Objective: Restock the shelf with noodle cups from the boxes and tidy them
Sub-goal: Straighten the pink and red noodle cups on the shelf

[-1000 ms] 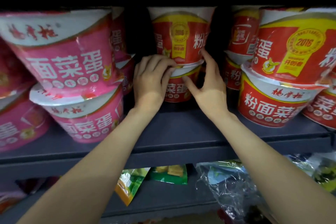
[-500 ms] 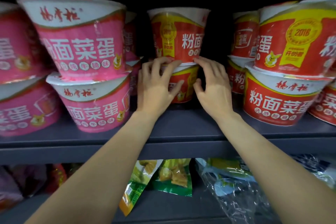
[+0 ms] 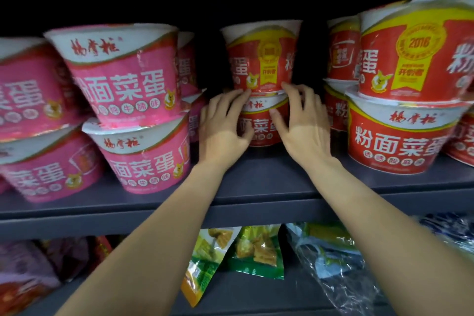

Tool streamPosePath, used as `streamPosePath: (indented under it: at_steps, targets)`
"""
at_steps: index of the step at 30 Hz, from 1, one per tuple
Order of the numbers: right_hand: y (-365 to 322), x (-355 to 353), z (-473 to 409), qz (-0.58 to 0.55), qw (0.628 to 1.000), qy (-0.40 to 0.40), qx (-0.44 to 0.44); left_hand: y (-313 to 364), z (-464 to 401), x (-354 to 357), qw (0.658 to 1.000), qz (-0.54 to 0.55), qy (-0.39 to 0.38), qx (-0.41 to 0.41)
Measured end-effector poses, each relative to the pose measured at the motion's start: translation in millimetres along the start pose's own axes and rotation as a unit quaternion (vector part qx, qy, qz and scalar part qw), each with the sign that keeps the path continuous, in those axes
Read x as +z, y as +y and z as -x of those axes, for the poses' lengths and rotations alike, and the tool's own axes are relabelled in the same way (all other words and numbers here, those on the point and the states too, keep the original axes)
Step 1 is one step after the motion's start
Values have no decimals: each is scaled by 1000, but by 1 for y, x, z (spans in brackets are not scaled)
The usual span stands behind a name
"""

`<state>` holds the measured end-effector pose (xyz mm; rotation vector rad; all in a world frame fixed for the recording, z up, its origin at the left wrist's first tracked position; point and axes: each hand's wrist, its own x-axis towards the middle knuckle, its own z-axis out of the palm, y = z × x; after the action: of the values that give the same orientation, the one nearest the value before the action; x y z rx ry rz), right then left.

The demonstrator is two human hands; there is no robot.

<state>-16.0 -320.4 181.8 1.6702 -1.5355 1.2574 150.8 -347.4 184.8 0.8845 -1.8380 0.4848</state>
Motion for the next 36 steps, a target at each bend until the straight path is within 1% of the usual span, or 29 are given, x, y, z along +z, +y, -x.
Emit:
streamPosePath:
  at_steps: [2,4,7,8,9,11,12,13,14,17,19,21,23,24,26,28,29,31,33,35,36]
  targets:
    - [1,1,-1,-4,1000,-14,1,-1,0,1,999,-25,12,31]
    - [-3,0,-8,33,998,-50,11,-3,-1,4,998,-53,-3,34]
    - [-16,2,-27,96,988,-120,36,-9,-2,8,993,-96,-73,-7]
    - [-19,1,-32,92,986,-130,49,-9,-2,11,990,-94,-102,-27]
    - [-21,0,-38,53,988,-127,76,-9,-1,14,988,-86,-119,-37]
    - [-29,-3,-50,-78,985,-63,142,-9,0,15,992,-73,-99,-33]
    - [-33,-5,-56,-134,978,-24,157,-7,0,15,994,-58,-84,-37]
    - [-38,-5,-62,-152,976,-6,157,-6,-1,16,995,-38,-75,-49]
    - [-46,-4,-67,-136,980,-14,146,-6,-1,16,996,-21,-68,-59]
    - [-72,10,-75,0,985,-82,151,-6,3,16,997,-31,-51,-49]
    - [-74,17,-75,47,980,-79,177,-9,5,14,998,-26,-48,-42]
    - [-62,18,-75,36,979,-62,192,-7,6,9,996,-7,-72,-45]
    - [-51,18,-71,-12,979,-36,201,-6,5,7,995,3,-90,-49]
    - [-50,17,-69,-28,978,-15,205,-6,4,8,995,4,-88,-50]
    - [-54,18,-68,-23,979,23,203,-7,3,11,996,4,-70,-53]
    - [-62,21,-76,8,975,12,222,-8,1,13,997,-1,-50,-53]
    - [-64,23,-81,18,969,-2,246,-8,1,12,997,-5,-49,-52]
    - [-62,27,-89,12,950,-9,312,-7,1,9,997,-5,-58,-54]
    - [-56,28,-91,-4,936,-8,351,-5,0,5,995,2,-80,-63]
    - [-45,29,-89,-38,938,-9,344,-3,0,4,993,12,-93,-72]
    - [-41,28,-87,-74,941,-2,329,-3,0,4,993,12,-89,-74]
